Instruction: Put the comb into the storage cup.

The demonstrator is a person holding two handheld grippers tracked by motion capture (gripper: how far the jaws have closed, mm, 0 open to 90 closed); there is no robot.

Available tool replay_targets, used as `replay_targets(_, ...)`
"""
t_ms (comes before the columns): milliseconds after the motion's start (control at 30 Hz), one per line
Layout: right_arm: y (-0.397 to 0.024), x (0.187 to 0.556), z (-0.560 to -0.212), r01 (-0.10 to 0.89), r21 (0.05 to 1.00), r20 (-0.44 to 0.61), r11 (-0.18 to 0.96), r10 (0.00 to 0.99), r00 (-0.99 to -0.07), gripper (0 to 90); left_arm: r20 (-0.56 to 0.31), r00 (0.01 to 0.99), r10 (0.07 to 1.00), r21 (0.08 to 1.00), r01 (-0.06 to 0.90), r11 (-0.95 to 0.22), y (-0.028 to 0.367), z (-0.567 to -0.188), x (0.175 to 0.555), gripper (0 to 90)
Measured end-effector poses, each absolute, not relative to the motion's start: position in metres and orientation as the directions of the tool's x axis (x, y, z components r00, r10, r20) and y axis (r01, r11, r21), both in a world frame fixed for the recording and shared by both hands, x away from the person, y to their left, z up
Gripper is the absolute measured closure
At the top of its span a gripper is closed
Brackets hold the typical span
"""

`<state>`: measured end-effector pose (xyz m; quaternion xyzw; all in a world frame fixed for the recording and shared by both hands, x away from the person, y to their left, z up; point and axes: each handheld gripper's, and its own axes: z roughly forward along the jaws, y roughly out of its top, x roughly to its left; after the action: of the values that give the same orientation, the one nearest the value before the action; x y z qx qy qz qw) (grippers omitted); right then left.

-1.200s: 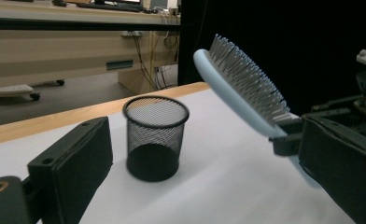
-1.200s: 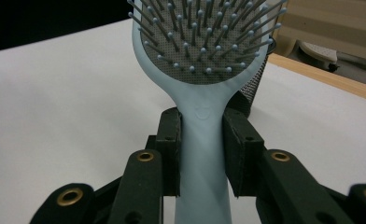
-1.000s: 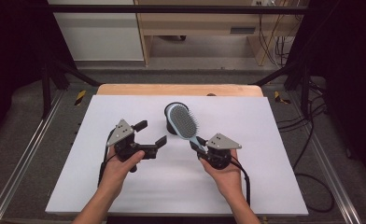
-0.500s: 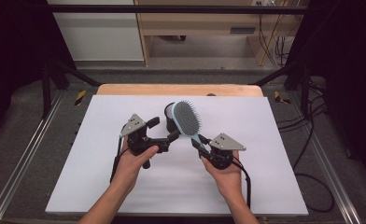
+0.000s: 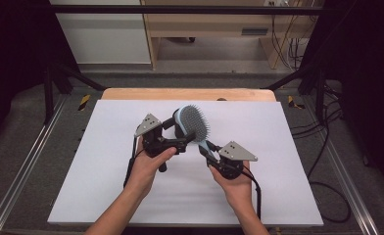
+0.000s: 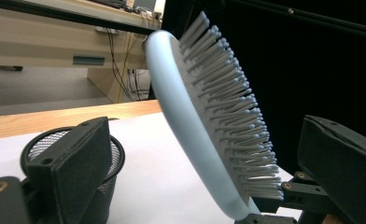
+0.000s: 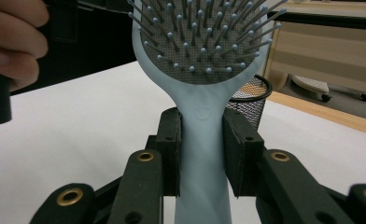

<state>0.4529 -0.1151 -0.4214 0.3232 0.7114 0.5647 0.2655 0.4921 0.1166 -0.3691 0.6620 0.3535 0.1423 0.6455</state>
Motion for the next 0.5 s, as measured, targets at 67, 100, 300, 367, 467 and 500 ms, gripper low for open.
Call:
replay_targets(67,-0.114,0.452,-0.421,0.157,0.975,-0.016,0.156,0.758,-0.652,69.7,-0.27,0.707,0.653,0.954,0.287,0.084,0.115,-0.37,0.493,2.7)
replay_targets(100,-0.113,0.452,-0.422,0.154,0.975,-0.022,0.161,0.756,-0.654,69.7,-0.277,0.702,0.656,0.953,0.29,0.092,0.114,-0.37,0.493,2.7)
replay_targets(300,-0.111,0.451,-0.422,0.15,0.975,-0.024,0.163,0.752,-0.659,69.7,-0.319,0.693,0.646,0.94,0.321,0.12,0.109,-0.372,0.499,4.7)
replay_targets(367,-0.11,0.451,-0.422,0.147,0.975,-0.027,0.165,0.748,-0.663,69.7,-0.327,0.696,0.64,0.937,0.329,0.122,0.106,-0.372,0.499,5.7)
replay_targets(467,-0.109,0.45,-0.422,0.142,0.977,-0.024,0.159,0.741,-0.671,69.7,-0.335,0.696,0.635,0.933,0.338,0.121,0.103,-0.372,0.5,7.2)
replay_targets(500,-0.109,0.45,-0.421,0.136,0.977,-0.029,0.162,0.74,-0.672,69.7,-0.341,0.695,0.633,0.931,0.342,0.126,0.102,-0.371,0.5,9.5)
